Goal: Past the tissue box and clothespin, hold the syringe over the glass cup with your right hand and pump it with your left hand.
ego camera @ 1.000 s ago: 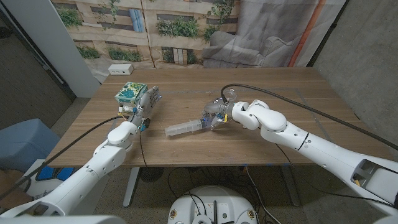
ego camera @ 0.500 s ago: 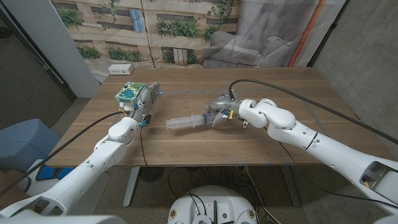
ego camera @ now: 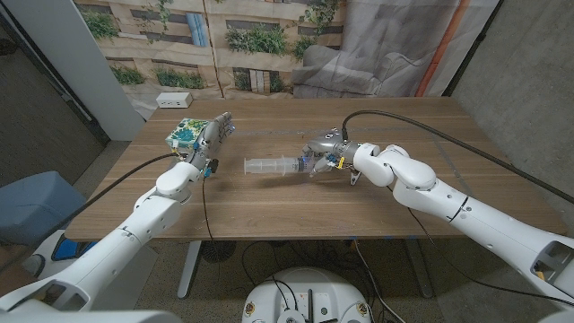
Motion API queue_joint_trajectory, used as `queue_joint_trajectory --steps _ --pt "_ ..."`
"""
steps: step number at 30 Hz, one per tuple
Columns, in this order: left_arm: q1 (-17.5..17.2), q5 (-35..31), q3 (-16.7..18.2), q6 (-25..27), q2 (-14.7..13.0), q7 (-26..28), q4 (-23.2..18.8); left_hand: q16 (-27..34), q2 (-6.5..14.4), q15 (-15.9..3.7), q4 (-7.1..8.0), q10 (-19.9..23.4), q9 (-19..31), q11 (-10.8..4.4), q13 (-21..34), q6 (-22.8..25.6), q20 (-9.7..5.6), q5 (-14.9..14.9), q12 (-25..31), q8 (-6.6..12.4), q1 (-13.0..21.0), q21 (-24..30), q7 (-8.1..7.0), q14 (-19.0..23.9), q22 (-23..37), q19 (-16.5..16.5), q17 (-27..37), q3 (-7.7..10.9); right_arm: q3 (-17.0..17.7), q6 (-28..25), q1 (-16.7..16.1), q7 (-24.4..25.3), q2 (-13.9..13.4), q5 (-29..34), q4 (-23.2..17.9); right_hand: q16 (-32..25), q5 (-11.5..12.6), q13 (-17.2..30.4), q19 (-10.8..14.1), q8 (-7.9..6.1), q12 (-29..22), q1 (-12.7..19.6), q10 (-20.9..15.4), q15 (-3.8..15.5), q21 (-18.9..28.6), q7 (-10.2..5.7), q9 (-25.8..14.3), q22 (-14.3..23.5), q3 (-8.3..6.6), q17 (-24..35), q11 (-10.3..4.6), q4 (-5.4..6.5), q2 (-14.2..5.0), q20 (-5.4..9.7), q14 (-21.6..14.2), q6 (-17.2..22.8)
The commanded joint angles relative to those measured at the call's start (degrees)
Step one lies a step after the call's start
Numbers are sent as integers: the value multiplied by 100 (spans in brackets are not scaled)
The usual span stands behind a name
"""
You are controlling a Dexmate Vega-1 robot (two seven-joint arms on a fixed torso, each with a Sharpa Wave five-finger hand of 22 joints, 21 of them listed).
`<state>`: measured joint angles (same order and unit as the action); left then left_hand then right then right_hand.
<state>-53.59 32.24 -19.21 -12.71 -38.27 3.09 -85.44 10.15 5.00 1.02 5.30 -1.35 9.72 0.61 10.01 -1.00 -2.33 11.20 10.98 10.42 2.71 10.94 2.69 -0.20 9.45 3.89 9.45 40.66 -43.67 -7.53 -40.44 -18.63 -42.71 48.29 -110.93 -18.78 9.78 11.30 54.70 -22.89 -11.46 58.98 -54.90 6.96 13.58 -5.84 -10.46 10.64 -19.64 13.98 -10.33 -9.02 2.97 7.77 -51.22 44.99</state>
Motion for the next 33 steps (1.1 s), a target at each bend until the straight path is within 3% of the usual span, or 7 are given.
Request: queue_joint_trajectory --steps 1,11,22,33 --pt "-239 -60 140 235 -224 253 -525 -9 431 19 0 20 27 25 9 50 -186 -4 11 11 -30 8 7 22 24 57 9 47 312 -801 -485 331 -77 -146 -453 39 47 35 0 11 15 72 -186 655 8 -489 -10 -2 30 18 -135 -1 -824 393 -44 666" --pt "-361 -100 252 508 -580 206 -1024 -8 428 18 -21 28 27 26 9 74 -186 -5 10 16 -20 10 8 35 23 72 6 58 435 -1117 -734 759 -59 -394 -601 56 45 36 -6 45 18 63 -195 649 5 -499 -5 -2 51 43 -133 1 -829 395 -44 688" --pt "-367 -190 344 658 -665 359 -1384 -10 424 20 -36 42 28 28 9 100 -188 -7 12 21 -14 11 14 40 23 84 6 67 546 -1470 -884 1163 23 -768 -597 72 44 36 -6 75 21 37 -206 642 5 -471 -3 -2 74 73 -132 12 -841 395 -47 723" --pt "-116 -282 287 885 -766 214 -1509 -13 415 20 -53 43 28 25 9 111 -183 -9 8 19 -10 9 20 39 24 88 5 74 581 -1726 -995 1699 90 -1099 -476 85 41 36 1 105 24 -6 -207 629 9 -469 -2 -3 96 98 -128 31 -850 394 -54 736"
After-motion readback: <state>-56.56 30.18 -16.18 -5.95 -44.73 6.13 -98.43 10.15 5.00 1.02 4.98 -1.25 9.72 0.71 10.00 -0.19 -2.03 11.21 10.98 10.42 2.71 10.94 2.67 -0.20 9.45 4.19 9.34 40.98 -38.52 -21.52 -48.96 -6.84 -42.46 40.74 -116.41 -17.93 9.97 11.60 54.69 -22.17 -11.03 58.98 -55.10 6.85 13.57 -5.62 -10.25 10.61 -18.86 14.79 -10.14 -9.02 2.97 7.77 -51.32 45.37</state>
